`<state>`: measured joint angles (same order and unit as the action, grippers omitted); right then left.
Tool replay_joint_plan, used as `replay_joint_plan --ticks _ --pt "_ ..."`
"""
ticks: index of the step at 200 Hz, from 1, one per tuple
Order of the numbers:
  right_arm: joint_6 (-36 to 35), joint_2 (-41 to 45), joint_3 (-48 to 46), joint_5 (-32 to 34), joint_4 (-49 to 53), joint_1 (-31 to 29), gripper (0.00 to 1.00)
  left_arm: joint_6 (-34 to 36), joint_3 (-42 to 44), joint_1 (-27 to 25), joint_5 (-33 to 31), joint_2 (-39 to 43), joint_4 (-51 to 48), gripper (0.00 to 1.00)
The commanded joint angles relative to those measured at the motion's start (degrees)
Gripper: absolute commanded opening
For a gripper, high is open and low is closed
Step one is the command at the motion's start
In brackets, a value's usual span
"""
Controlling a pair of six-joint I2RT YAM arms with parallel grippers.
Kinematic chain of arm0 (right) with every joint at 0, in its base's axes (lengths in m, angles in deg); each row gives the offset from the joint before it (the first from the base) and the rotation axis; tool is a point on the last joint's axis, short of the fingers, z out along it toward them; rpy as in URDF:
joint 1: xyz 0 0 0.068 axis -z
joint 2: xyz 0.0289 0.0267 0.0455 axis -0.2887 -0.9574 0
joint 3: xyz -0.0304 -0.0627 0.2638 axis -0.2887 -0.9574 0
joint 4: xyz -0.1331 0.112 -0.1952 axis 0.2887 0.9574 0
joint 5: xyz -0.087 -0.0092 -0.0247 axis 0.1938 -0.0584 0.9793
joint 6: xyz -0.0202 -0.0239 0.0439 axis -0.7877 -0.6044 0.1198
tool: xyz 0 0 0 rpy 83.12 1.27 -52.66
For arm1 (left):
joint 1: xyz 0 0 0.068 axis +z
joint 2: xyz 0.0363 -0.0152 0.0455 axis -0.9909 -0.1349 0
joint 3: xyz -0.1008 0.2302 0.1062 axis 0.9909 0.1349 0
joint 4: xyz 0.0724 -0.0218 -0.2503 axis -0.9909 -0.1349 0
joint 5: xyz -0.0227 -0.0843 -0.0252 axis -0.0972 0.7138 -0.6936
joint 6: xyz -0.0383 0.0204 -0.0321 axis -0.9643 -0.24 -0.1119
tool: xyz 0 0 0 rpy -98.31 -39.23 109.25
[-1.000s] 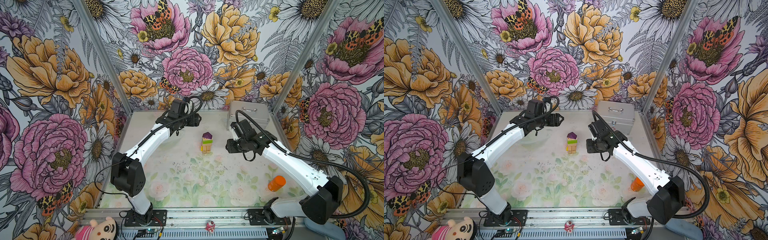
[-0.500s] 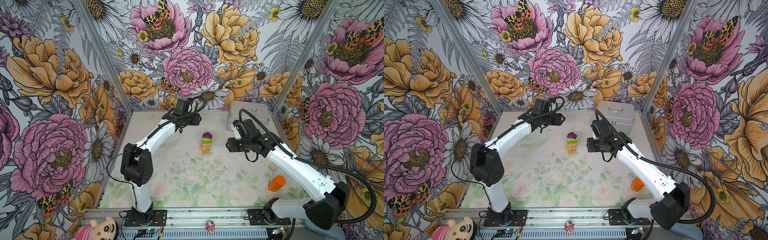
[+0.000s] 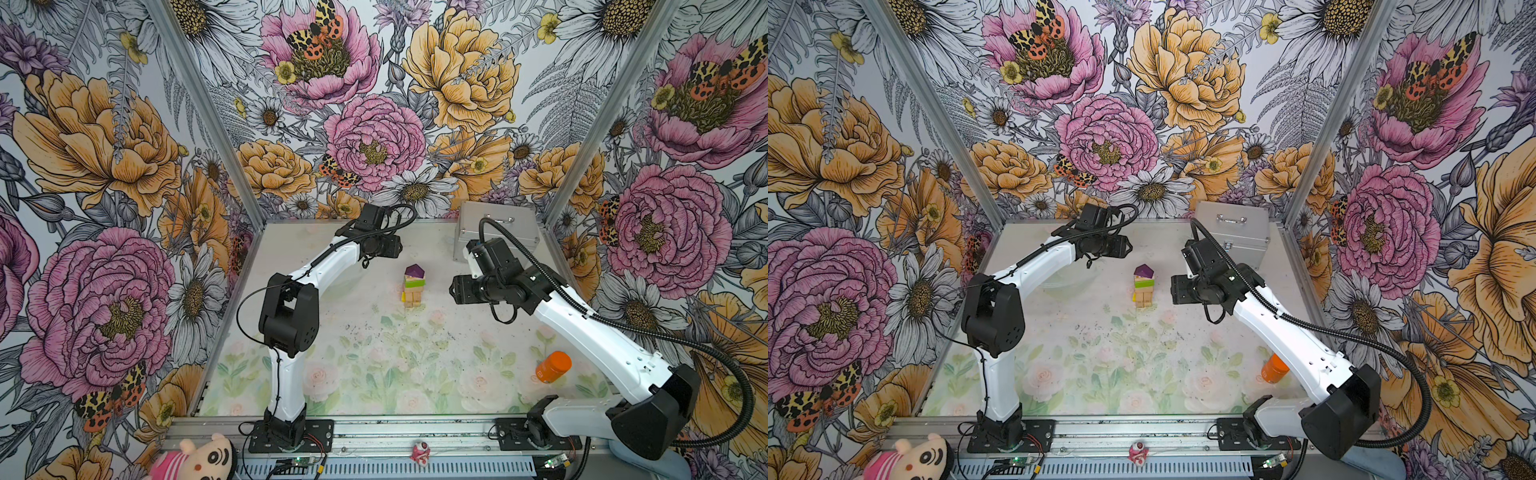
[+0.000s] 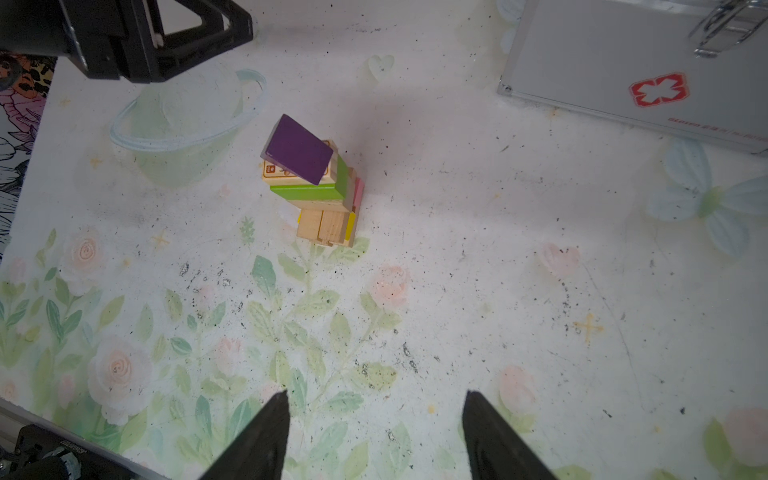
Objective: Build the wood block tower
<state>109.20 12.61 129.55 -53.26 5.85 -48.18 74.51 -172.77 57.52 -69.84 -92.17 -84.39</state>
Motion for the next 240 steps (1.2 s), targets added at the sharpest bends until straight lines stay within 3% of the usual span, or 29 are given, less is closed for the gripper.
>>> replay_joint_plan --ticks 1,85,240 --pt "-0.7 0.6 1.6 0.6 0.1 0.4 0.69 3.2 -3.4 -0.4 3.5 -2.2 -2.7 0.5" --pt "-0.7 0.6 0.9 0.9 0.0 0.7 0.69 7.3 -3.8 -3.4 4.2 -3.2 -5.4 0.46" --pt "-1.1 1.3 0.3 0.6 0.1 1.0 0.7 5.0 -1.6 -3.9 -1.2 -1.0 -5.5 0.44"
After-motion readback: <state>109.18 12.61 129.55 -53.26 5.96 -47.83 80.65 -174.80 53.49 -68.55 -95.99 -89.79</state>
